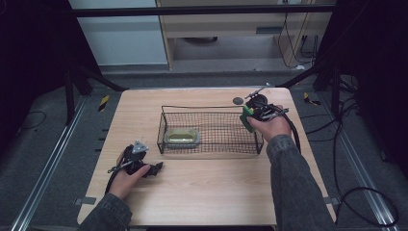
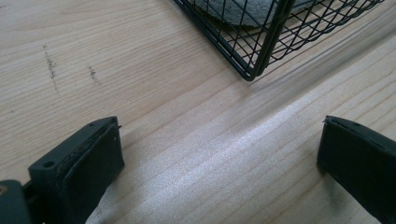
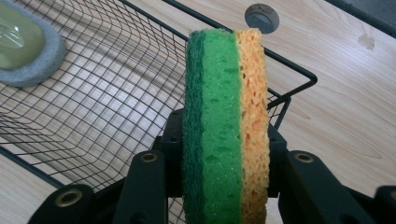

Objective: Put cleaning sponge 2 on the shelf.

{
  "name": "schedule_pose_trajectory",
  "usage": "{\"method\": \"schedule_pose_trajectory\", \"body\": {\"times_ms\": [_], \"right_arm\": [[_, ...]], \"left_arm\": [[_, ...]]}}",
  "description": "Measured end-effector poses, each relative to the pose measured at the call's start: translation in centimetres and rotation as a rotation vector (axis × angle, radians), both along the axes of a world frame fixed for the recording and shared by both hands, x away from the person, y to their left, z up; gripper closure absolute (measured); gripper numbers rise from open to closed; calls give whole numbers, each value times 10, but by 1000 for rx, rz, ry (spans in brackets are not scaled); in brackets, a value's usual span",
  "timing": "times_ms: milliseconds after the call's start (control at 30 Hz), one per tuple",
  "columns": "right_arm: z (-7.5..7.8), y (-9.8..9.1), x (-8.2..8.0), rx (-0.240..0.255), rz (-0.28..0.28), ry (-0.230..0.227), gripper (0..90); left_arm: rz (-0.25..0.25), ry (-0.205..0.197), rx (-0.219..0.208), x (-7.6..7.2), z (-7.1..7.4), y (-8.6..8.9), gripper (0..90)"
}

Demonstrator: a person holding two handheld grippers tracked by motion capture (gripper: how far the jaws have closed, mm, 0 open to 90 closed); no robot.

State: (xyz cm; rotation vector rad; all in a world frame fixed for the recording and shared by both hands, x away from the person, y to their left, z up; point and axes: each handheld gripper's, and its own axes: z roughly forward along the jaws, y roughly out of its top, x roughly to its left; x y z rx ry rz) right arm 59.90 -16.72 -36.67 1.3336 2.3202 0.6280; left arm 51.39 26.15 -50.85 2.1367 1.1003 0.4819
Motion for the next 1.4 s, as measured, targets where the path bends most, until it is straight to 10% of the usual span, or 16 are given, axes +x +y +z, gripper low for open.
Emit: {"method": "schedule_pose_trajectory", "body": {"times_ms": [1400], "right_arm": [[-48, 2, 21, -90, -10, 52, 641]], "left_arm": [[-1, -1, 0, 0, 0, 0, 0]]}}
